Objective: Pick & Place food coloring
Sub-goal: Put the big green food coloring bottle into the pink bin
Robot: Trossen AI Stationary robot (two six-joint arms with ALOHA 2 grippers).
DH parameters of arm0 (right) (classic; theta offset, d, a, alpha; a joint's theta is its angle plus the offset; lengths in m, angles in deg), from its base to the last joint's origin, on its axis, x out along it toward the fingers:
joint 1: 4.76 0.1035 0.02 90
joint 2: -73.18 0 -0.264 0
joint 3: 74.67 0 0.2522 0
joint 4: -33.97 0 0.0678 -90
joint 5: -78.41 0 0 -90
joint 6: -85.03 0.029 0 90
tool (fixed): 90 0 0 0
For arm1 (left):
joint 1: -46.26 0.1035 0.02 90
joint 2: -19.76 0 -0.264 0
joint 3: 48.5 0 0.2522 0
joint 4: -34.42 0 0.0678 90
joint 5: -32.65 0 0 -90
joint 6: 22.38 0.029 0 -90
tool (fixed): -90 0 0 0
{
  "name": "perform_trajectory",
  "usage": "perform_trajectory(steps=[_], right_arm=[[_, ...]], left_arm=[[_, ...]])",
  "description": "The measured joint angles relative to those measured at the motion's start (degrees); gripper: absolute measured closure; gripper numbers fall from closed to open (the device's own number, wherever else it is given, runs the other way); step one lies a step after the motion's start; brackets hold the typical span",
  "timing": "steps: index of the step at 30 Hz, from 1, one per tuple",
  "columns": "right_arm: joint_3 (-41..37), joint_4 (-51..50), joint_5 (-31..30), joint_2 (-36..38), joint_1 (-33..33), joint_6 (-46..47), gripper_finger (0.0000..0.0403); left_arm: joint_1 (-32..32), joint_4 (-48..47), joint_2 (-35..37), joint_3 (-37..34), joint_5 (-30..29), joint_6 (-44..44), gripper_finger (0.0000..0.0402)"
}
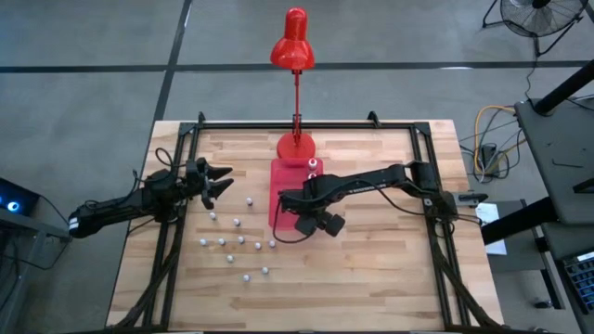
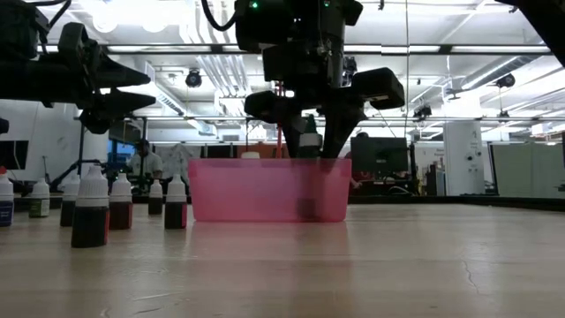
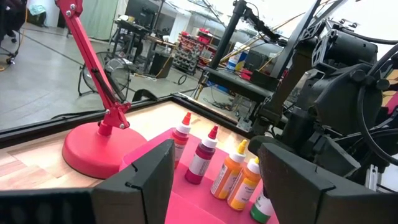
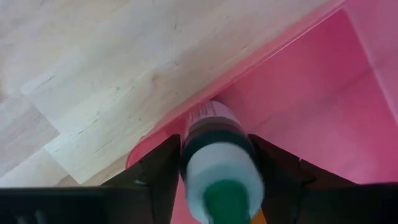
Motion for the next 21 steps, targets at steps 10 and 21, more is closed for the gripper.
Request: perform_trajectory(steps=[10,21], right_arm=[[0.00,-0.17,0.02,0.02,0.00,4.38,0.0207],[0.36,-0.19,0.07,1.20,0.04,5.68,0.0207]], left_arm=[[0.01,0.01,0.00,-0.01,-0.02,0.01,0.0197],[0.00,0.00,0.00,-0.01,-0.02,0.00,0.0197]])
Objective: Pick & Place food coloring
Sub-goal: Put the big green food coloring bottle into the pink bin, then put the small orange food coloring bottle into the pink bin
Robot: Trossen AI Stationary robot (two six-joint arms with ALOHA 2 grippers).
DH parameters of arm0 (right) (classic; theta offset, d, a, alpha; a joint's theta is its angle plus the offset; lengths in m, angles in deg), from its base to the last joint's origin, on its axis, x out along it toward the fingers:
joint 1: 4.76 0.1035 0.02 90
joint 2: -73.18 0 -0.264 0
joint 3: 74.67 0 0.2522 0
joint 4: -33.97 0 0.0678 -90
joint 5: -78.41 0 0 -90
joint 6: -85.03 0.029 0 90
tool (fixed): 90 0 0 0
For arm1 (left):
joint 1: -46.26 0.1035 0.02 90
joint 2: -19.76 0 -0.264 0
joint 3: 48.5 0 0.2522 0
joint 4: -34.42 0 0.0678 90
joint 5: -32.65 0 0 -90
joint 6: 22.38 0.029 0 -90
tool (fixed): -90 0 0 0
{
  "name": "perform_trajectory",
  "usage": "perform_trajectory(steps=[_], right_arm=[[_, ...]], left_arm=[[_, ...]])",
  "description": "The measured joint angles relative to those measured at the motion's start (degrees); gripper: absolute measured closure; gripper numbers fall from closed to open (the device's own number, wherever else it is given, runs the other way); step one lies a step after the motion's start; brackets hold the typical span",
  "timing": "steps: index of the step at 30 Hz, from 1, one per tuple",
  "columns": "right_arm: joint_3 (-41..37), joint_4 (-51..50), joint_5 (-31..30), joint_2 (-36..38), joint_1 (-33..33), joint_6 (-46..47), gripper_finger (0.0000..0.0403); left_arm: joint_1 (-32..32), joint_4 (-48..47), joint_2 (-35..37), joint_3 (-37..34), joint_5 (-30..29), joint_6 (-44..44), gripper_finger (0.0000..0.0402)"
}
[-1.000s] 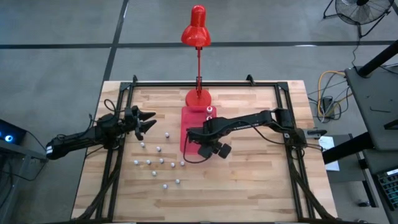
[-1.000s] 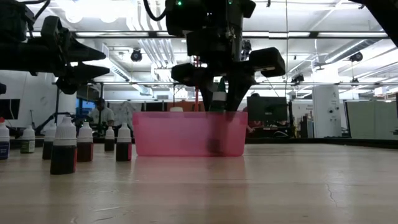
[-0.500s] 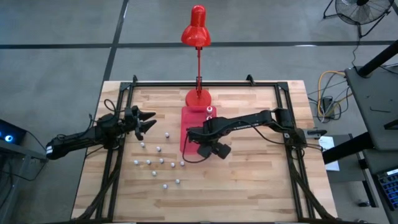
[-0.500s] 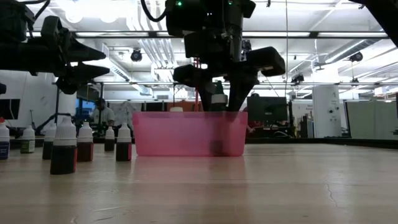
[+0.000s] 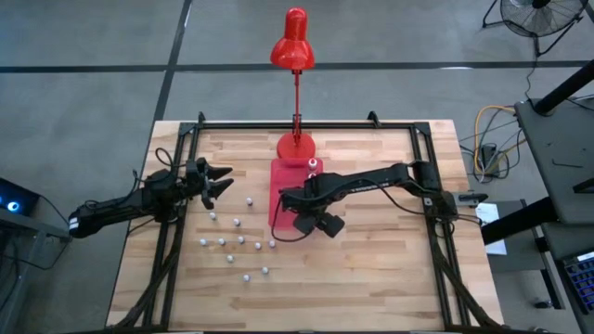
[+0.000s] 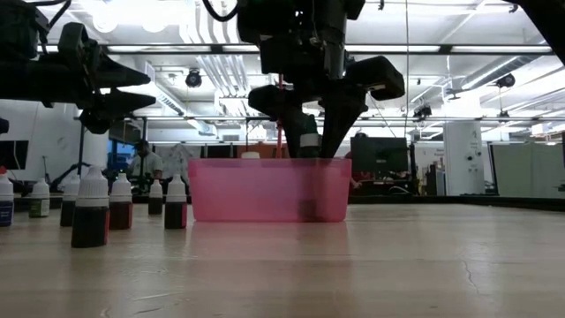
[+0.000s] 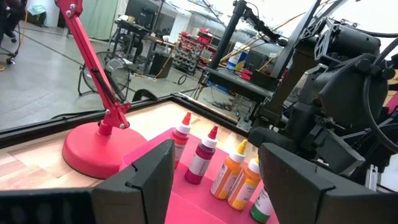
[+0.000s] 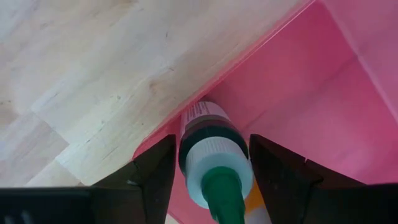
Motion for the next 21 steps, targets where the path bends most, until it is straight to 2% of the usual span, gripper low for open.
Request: perform_trajectory(steps=[9,21], right_arm=[[3.38,-1.79,0.39,0.09,0.13,0.24,0.0206],[11.97,-9.90,0.57,0.09,0.90,-0.30,0.0206]], left_arm=[[0.00,0.01,0.00,0.00,0.00,0.01,0.0197],[0.02,0.00,0.00,0.01,0.02,0.02,0.0197]])
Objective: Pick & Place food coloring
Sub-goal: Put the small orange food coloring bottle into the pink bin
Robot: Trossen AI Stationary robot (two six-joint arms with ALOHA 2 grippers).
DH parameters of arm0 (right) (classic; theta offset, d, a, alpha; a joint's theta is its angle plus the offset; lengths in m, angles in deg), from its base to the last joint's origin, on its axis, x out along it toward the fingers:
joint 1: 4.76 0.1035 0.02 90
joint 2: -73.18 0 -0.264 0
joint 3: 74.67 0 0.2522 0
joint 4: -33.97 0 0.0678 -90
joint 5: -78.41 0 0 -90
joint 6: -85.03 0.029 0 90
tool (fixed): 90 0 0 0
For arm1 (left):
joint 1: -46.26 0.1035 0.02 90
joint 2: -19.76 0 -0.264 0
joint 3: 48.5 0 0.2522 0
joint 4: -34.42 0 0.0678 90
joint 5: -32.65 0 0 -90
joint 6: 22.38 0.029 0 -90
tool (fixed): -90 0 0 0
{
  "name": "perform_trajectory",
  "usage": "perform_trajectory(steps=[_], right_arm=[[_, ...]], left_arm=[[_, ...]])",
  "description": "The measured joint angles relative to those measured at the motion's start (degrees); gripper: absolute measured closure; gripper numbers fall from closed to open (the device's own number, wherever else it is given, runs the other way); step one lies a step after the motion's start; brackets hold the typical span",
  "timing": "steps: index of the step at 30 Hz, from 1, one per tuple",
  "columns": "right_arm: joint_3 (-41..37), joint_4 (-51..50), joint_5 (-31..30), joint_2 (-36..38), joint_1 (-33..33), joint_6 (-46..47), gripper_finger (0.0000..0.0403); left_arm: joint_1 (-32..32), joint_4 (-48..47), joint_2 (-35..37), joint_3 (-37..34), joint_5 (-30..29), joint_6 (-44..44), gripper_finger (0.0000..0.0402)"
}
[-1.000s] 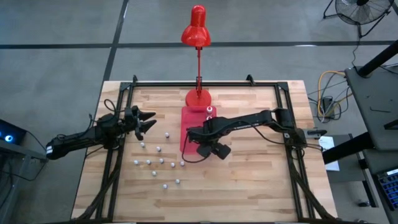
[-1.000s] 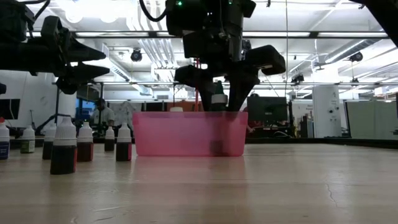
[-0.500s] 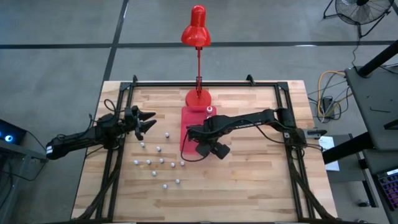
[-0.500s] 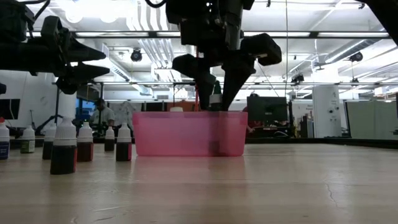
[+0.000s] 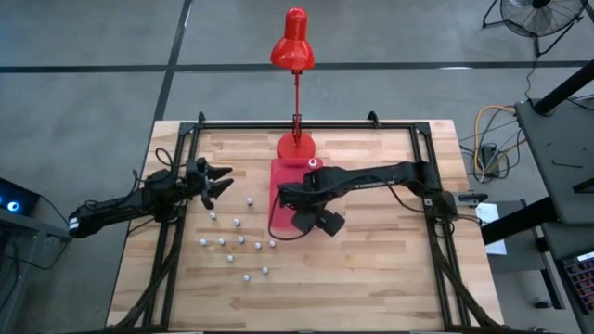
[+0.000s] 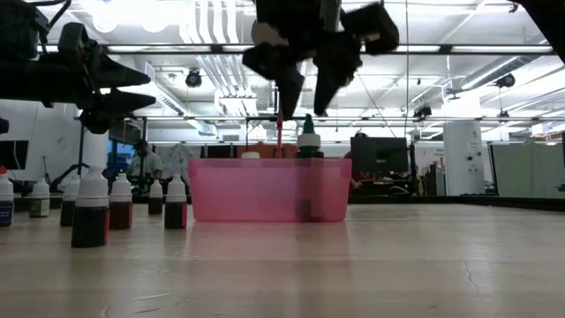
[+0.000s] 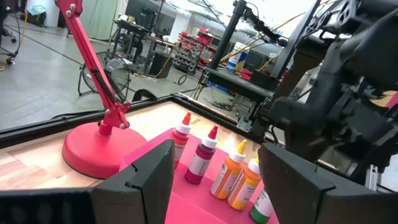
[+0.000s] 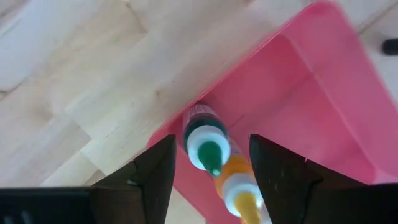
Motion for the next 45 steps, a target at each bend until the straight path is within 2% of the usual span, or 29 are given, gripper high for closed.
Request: perform_trajectory(steps=[6,18,28,32,38,42,45], right_arm=[[7.52,-4.05,-0.04,0.00,0.38,1.99,0.0206],[20.39,-8.60,-0.42,0.20,0.37,19.91,0.0206],[20.57,-6.63,-0.82,4.19,-0.28,34.00,0.0215],[20.53,-6.18,-4.08,6.11,-0.53,36.56,0.0247],[18.78,-5.70,-5.22,9.64,-1.27,37.26,0.0327],[13.70,-3.53,-5.05,13.62,-1.75,38.09,0.0378],[8.63,-0.42,-3.62,17.79,-1.82,39.45,0.0392]], left_arm=[[-0.02,0.00,0.00,-0.01,-0.01,0.00,0.0197],[-0.02,0.00,0.00,0.00,0.00,0.00,0.0197],[-0.02,0.00,0.00,-0.02,-0.01,-0.01,0.0197],[-0.02,0.00,0.00,0.00,-0.02,-0.02,0.0197],[-0.02,0.00,0.00,-0.01,-0.01,-0.01,0.0197],[-0.02,0.00,0.00,-0.01,-0.01,-0.01,0.0197],[-0.02,0.00,0.00,0.00,0.00,-0.02,0.0197]])
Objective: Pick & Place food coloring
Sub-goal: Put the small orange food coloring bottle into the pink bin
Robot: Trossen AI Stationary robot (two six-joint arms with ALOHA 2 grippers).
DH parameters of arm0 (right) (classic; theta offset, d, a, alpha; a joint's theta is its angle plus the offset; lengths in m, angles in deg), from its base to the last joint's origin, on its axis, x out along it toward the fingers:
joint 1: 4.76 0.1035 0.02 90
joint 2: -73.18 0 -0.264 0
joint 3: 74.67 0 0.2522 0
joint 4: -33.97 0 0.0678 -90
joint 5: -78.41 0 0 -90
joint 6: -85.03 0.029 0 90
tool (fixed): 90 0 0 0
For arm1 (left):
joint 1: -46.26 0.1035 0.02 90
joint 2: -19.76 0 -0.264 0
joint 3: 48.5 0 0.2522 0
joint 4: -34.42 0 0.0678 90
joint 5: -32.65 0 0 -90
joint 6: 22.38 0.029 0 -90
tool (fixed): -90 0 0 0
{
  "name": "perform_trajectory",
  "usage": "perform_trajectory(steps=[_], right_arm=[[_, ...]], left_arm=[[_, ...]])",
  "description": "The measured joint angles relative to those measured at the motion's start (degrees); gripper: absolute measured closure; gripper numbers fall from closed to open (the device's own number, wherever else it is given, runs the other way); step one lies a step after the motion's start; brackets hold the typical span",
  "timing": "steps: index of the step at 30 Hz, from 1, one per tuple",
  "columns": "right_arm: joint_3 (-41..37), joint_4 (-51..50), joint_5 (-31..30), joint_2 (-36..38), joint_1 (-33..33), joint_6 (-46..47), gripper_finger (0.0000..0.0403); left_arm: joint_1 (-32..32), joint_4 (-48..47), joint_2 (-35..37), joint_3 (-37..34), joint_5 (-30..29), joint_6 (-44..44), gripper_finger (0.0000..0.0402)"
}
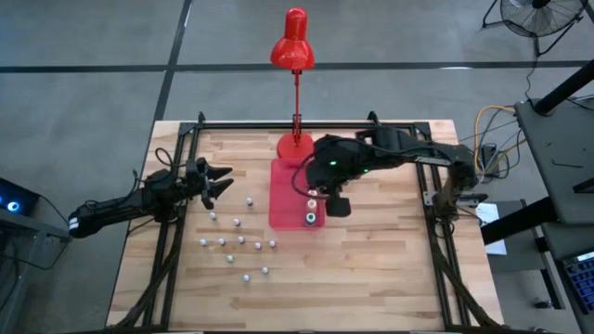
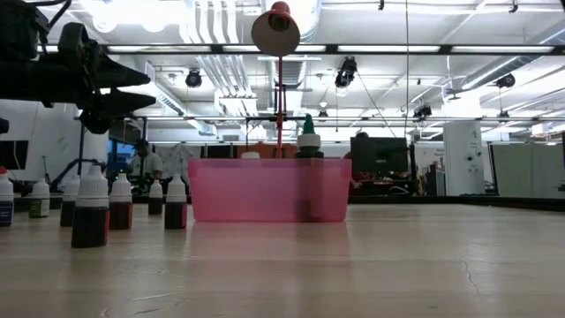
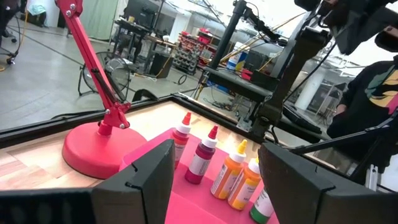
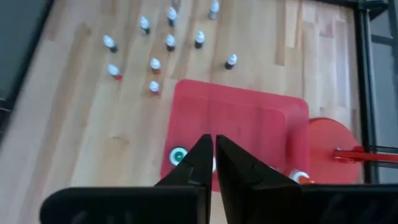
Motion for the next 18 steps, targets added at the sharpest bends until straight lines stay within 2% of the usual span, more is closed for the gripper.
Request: perform_trajectory(steps=[4,11,18], right_arm=[[-11.17,7.67,0.18,7.33,-0.09,2.32,0.0394],[-36.81,29.31,1.32,21.25,-0.07,4.55,0.0394],[-58.08,49.48,1.57,32.67,-0.39,5.76,0.0394]], left_arm=[[0.01,0.00,0.00,0.00,-0.02,0.01,0.0197],[0.01,0.00,0.01,-0.01,-0.01,0.01,0.0197],[0.02,0.00,0.00,0.00,-0.01,0.00,0.0197]])
